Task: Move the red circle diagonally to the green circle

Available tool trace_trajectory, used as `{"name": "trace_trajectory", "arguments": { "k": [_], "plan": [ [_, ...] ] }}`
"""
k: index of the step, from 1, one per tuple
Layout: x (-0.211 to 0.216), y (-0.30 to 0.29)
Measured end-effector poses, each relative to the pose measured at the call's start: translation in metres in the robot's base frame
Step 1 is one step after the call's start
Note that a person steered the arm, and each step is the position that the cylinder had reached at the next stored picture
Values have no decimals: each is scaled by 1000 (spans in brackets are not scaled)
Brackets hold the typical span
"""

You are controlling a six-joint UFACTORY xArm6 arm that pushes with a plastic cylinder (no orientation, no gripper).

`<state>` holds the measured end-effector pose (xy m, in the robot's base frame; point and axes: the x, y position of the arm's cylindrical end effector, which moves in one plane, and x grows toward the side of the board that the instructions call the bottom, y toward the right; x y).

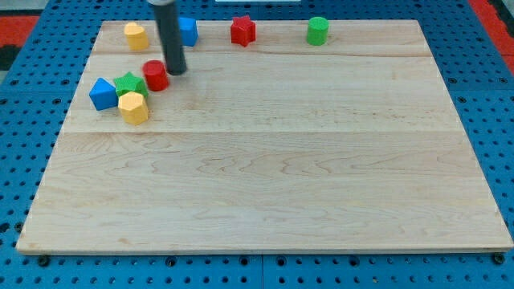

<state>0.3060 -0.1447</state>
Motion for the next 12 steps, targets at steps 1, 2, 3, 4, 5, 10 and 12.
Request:
{"name": "trace_trajectory", "arguments": {
  "k": [1,2,3,4,5,10,12],
  "plan": [
    [-21,-17],
    [-53,-8],
    [-39,2],
    [-42,-26],
    [-62,-66],
    [14,-77],
    [15,-79]
  ]
}}
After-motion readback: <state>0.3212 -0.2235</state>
